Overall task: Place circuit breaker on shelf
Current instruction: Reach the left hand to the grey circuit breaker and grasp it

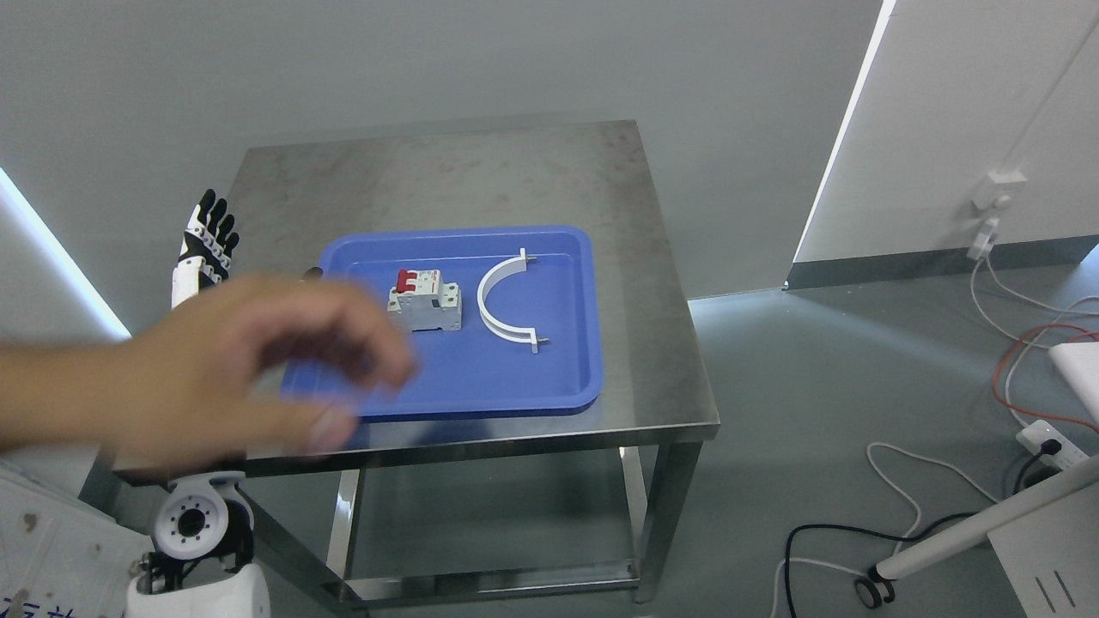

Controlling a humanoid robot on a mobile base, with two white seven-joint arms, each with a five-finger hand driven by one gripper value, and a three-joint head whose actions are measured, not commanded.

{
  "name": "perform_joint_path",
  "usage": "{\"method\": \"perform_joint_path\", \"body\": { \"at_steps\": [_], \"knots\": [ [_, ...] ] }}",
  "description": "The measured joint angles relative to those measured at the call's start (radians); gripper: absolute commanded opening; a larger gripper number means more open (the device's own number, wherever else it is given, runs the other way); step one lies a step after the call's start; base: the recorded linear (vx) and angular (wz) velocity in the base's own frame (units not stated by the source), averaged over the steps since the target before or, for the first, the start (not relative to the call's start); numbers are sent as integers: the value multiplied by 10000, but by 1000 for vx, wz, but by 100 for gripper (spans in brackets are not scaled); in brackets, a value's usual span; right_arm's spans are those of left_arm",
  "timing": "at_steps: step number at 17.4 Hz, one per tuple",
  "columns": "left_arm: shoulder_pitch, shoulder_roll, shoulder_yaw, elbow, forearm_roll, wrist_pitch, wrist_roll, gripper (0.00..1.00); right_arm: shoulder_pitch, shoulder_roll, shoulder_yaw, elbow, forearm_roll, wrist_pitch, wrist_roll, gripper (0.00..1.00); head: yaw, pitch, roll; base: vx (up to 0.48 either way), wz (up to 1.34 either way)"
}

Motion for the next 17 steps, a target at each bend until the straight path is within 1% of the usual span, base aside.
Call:
{"method": "perform_joint_path", "body": {
  "at_steps": [4,9,11,13,15,17],
  "knots": [
    [236,-3,15,-8,0,43,0,100,0,0,0,0,-1,0,7,100,0,0,0,52,1],
    [380,-1,87,-23,0,-139,-84,100,0,0,0,0,0,0,45,100,0,0,0,13,1],
    [353,126,90,-25,0,-247,-887,100,0,0,0,0,0,0,51,100,0,0,0,-14,-3],
    [251,335,37,-27,-17,-319,-2450,98,0,0,0,0,0,0,54,100,0,0,0,-8,-24],
    [60,601,-154,-27,-266,-292,-3848,97,0,0,0,0,0,0,56,100,0,0,0,-1,-21],
    [-195,879,-472,-17,-765,249,-4540,97,0,0,0,0,0,0,56,100,0,0,0,6,0]
  ]
}}
